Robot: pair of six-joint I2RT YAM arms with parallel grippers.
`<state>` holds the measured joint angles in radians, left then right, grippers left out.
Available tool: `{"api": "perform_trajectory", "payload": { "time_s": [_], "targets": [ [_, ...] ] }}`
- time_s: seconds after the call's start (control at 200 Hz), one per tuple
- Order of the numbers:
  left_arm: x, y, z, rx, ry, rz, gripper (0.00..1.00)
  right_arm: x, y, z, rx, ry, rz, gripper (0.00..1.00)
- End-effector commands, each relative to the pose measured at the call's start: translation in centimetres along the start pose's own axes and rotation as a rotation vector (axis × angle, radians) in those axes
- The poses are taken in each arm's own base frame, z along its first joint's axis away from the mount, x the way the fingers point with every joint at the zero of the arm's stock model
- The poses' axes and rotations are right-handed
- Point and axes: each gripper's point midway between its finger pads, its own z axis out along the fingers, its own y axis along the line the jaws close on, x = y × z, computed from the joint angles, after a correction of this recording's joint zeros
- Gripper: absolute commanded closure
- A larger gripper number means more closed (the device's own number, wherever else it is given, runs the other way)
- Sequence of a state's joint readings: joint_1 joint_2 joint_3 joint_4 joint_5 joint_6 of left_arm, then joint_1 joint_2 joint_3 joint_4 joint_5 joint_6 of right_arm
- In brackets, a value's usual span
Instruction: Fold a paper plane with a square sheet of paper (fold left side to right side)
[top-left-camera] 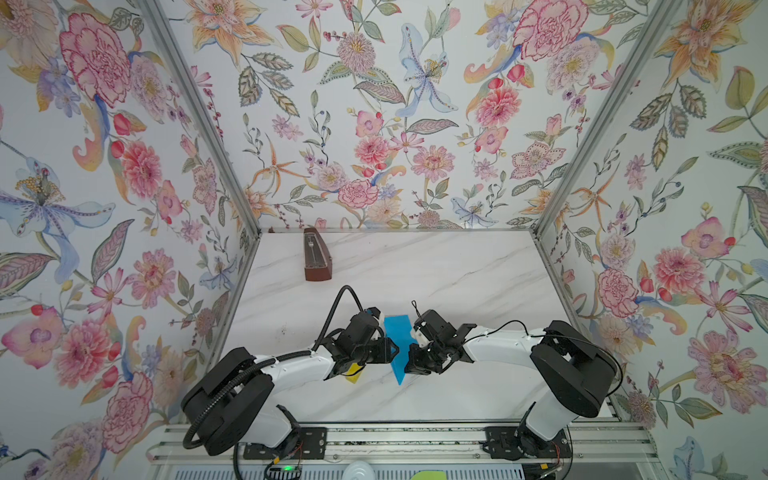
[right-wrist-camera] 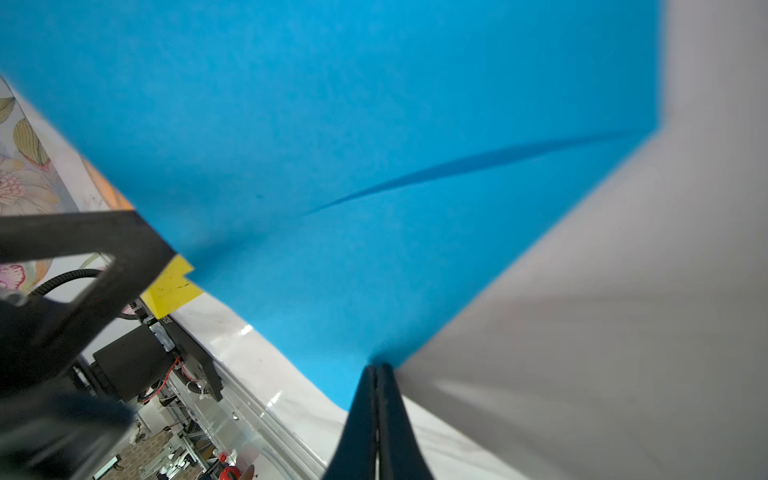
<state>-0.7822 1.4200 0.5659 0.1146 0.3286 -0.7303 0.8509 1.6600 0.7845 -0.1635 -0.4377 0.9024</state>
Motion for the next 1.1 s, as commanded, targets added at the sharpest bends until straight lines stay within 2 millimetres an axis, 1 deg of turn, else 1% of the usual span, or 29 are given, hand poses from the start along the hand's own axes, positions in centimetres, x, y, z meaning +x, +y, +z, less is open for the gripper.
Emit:
{"api": "perform_trajectory", "payload": {
  "time_s": [0.0,0.055,0.12,0.2,0.25,0.375,0.505,0.726,0.891,0.996,1.096],
  "targets": [
    [0.6,0.8,0.4,-0.06,0.036,0.014,0.56,-0.2,0.3,0.2,-0.004,0.0,0.007,0.94],
    [0.7,0.9,0.5,-0.063,0.041,0.014,0.57,-0.1,0.3,0.3,0.001,0.003,0.01,0.94],
    [0.8,0.5,0.7,-0.042,0.044,0.018,0.59,-0.1,0.1,0.3,0.006,0.007,0.012,0.94],
    [0.8,0.4,1.0,-0.035,0.045,0.016,0.63,-0.1,0.2,0.3,0.005,0.007,0.011,0.94],
    [0.8,0.4,1.0,-0.037,0.044,0.016,0.67,-0.1,0.2,0.3,0.005,0.007,0.011,0.94],
    [0.7,1.0,1.0,-0.06,0.034,0.012,0.76,-0.1,0.2,0.3,0.005,0.004,0.012,0.94],
    [0.9,1.4,1.1,-0.076,0.031,0.013,0.81,0.1,0.1,0.4,0.009,0.008,0.012,0.94],
    [0.7,1.4,1.3,-0.074,0.02,0.015,0.91,0.1,0.2,0.3,0.007,0.008,0.012,0.94],
    [0.9,1.6,1.6,-0.072,0.029,0.014,0.96,0.0,0.3,-0.2,0.008,-0.004,0.01,0.94],
    [1.0,1.7,1.8,-0.072,0.03,0.011,0.99,-0.3,0.2,-0.9,0.008,-0.02,0.01,0.94],
    [1.1,1.6,2.0,-0.056,0.031,0.01,1.0,-0.9,-0.2,-1.8,0.003,-0.048,0.025,0.89]
  ]
}}
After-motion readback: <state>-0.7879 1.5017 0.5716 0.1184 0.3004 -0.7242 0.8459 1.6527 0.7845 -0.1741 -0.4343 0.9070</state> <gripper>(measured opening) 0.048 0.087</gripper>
